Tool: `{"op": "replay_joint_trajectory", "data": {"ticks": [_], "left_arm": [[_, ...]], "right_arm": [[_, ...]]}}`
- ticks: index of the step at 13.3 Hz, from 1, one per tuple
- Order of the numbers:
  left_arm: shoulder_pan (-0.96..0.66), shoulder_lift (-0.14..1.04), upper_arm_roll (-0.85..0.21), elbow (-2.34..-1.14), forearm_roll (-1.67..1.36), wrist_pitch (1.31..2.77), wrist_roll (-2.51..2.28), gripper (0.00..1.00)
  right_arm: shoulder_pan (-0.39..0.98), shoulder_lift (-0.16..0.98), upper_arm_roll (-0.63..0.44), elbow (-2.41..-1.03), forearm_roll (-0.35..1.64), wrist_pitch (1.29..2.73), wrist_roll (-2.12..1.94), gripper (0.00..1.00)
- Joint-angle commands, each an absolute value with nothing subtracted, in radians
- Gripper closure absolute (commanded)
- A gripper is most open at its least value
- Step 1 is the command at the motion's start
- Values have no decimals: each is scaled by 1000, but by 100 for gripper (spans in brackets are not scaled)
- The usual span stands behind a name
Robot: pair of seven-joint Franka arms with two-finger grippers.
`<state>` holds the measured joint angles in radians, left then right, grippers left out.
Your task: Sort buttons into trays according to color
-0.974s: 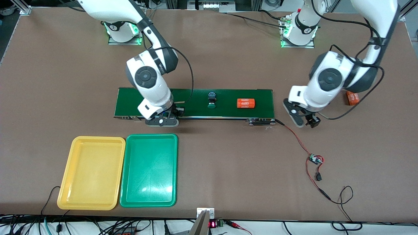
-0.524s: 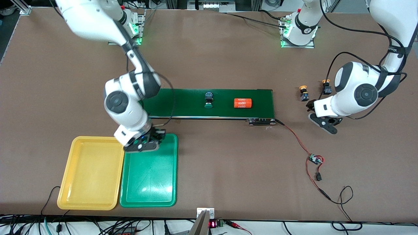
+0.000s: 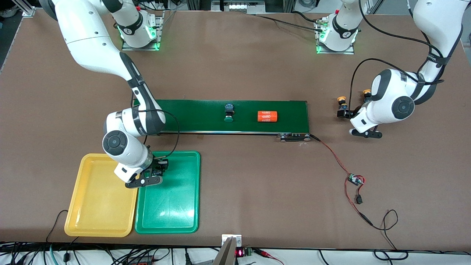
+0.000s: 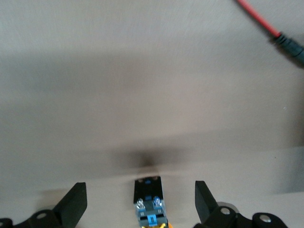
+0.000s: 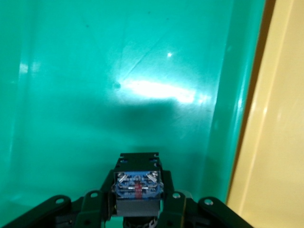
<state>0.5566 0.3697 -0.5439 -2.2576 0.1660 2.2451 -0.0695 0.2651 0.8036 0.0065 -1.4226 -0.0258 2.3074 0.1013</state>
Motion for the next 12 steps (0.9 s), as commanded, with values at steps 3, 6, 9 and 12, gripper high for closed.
{"op": "replay_joint_trajectory", "data": {"ticks": [3,6,9,12], "left_arm": [[597,348,-555,-2355,127,2322,-77,0],[597,339,-558,-2405,110,2324,-112,0],[595,339,-563,-2416,106,2324,-124,0],[589,331,-568,-2410,106,2301,-121,72]], "right_arm": [[241,808,3,-1397,-26,2299,78,60],[241,810,5,-1397,-23,2313,87,32],[244,808,5,-1397,-21,2316,94,20],[248,795,5,-1397,-20,2309,104,8]]}}
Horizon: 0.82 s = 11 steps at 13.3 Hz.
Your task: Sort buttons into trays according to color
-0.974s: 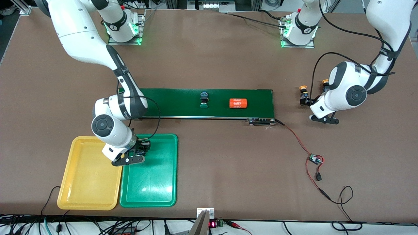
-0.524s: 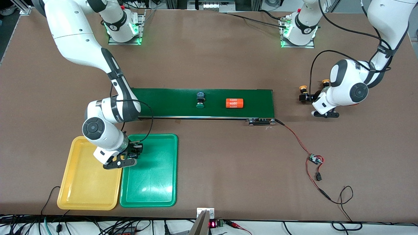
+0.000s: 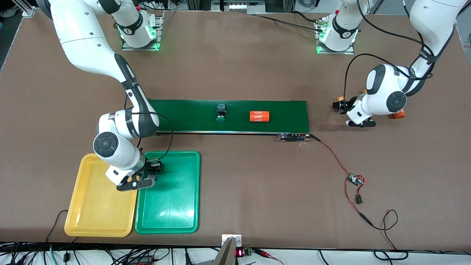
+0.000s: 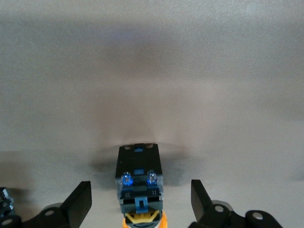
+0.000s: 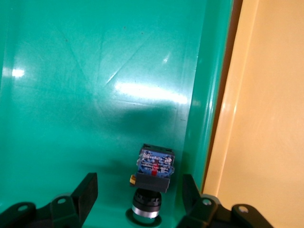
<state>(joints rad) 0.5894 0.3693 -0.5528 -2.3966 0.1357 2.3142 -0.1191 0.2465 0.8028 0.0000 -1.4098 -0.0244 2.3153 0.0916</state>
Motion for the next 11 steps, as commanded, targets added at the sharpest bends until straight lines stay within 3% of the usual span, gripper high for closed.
{"op": "replay_joint_trajectory", "data": {"ticks": [1,3,7,11], "left_arm": [[589,325,-572,-2405,106,2299,-115,90],[584,315,-580,-2405,107,2290,-112,100],[565,275,-615,-2336,107,2202,-110,100],[506,244,-649,-2130,101,2024,-115,100]], "right_arm": [[245,781,5,-1404,-20,2301,106,0],[259,733,5,-1417,-18,2243,110,0],[268,663,5,-1419,-18,2122,130,0],[284,504,3,-1575,-18,2069,147,0]]}}
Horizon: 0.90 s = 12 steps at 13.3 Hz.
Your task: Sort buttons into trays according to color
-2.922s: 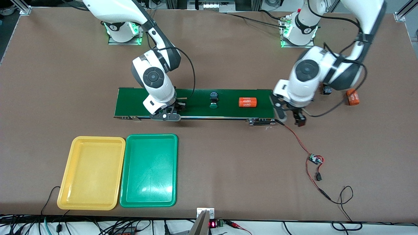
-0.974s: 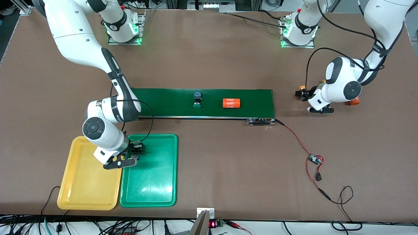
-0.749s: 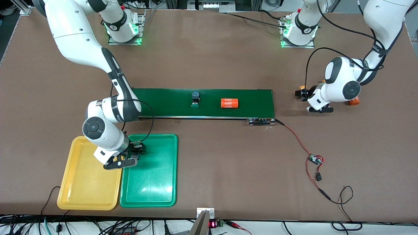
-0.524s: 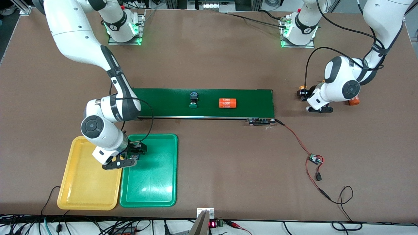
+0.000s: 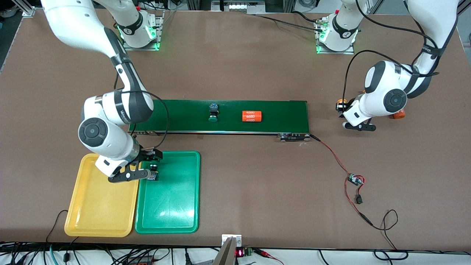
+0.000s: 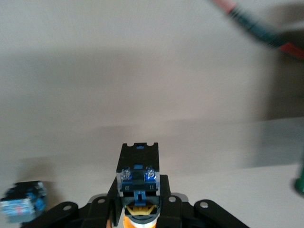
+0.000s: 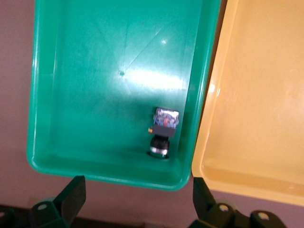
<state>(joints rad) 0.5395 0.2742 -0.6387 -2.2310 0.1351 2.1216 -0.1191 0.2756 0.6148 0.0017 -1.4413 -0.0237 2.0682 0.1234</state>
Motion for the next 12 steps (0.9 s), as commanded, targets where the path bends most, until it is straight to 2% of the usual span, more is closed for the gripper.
{"op": "replay_joint_trajectory", "data": {"ticks": [1,3,5,7,9,12], "left_arm": [[483,248,-652,-2090,57,2013,-117,100],[430,268,-650,-2039,-50,2014,-121,100],[344,304,-649,-1993,-90,2023,-149,100],[244,374,-641,-1938,-104,2026,-248,100],[197,415,-637,-1937,-103,2095,-284,100],[164,459,-635,-1942,-97,2151,-345,100]], "right_arm": [[293,453,2,-1636,-17,2080,173,0],[383,359,-37,-1753,-8,2106,294,0],[440,321,-40,-1819,-2,2135,433,0],[547,327,-38,-1835,-2,2149,593,0],[609,342,-35,-1851,-2,2178,620,0],[653,409,-23,-1851,11,2238,658,0]]}}
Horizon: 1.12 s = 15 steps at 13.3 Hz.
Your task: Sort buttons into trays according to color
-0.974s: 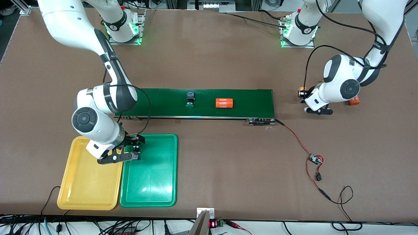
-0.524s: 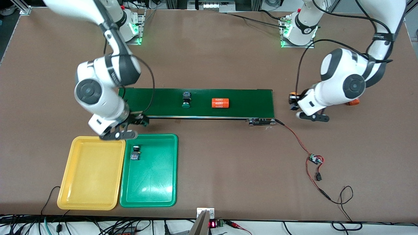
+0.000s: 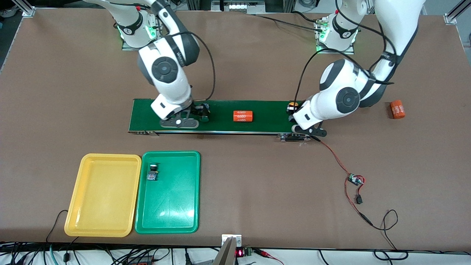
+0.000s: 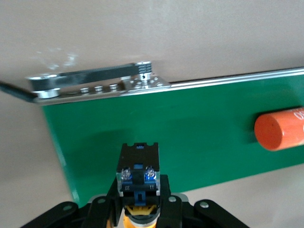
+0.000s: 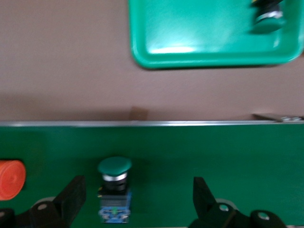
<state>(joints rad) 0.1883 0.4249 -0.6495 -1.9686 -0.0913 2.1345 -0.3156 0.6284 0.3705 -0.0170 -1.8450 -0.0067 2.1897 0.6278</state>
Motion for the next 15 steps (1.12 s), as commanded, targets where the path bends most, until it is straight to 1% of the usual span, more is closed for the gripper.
{"op": "replay_joint_trajectory", "data": {"ticks": [1,2,3,5,6,8,9,11,12,13,15], "left_arm": [[158,469,-634,-1945,-95,2170,-347,99],[155,477,-627,-1947,-95,2181,-347,94],[141,483,-620,-1948,-95,2183,-347,81],[129,480,-600,-1950,-94,2183,-347,25],[130,471,-600,-1951,-94,2178,-338,0],[132,440,-601,-1951,-94,2172,-341,0],[141,407,-600,-1951,-95,2172,-339,0],[208,342,-588,-1966,-94,2145,-339,0],[266,325,-586,-1986,-92,2122,-334,0],[329,325,-586,-2000,-92,2118,-334,0],[456,334,-584,-2032,-49,2125,-306,0]], "right_arm": [[672,428,-23,-1852,11,2259,675,0],[675,445,-23,-1852,11,2276,676,0],[675,460,-23,-1852,11,2292,676,0],[673,476,-25,-1855,11,2296,672,0],[667,480,-25,-1861,11,2295,661,0],[660,480,-28,-1878,11,2295,658,0],[657,480,-28,-1882,11,2295,657,1],[652,480,-29,-1890,11,2292,650,8],[646,480,-29,-1891,11,2286,649,14],[643,480,-29,-1891,11,2284,649,25],[635,480,-32,-1891,11,2281,641,56]]}}
